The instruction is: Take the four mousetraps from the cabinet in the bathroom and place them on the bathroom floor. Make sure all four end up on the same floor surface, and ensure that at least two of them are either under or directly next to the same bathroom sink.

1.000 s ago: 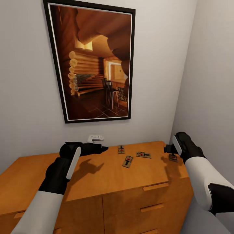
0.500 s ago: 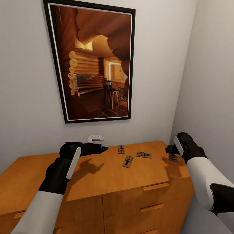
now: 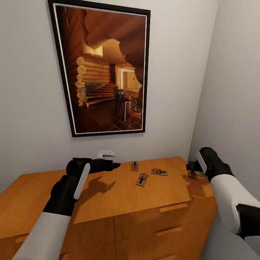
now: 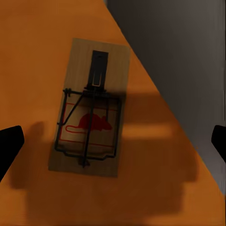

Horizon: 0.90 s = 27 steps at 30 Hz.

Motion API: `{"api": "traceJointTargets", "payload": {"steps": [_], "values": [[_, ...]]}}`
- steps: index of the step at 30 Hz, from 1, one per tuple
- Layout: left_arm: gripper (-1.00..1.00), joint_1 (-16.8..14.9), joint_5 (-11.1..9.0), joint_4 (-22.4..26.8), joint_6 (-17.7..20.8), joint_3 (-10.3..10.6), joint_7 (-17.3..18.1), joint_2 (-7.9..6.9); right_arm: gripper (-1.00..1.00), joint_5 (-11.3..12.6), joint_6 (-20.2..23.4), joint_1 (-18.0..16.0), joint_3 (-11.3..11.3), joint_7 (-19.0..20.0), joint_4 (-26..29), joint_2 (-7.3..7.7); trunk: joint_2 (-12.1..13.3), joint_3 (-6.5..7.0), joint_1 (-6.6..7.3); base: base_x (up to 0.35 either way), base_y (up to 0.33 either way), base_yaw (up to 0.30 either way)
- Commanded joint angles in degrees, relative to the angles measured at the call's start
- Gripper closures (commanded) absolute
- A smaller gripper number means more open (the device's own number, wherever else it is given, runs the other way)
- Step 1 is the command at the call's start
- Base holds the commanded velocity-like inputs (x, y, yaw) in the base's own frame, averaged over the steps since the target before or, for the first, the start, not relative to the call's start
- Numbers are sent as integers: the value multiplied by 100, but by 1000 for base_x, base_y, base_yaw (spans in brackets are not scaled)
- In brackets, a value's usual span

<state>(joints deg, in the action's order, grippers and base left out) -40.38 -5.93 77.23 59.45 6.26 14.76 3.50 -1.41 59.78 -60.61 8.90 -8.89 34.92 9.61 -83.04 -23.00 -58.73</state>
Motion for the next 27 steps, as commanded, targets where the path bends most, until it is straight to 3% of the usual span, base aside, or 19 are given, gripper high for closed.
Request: {"api": "traceJointTargets", "payload": {"steps": [1,27], "values": [[-100,-5,-48,3,32,-2,-26,1,-100,-4,22,-4,16,1,4,7,-4,-7,0,0,0,0],[-100,-5,-49,-40,27,-2,-34,1,-100,275,22,-3,179,3,-3,71,-4,-7,0,0,0,0]]}}
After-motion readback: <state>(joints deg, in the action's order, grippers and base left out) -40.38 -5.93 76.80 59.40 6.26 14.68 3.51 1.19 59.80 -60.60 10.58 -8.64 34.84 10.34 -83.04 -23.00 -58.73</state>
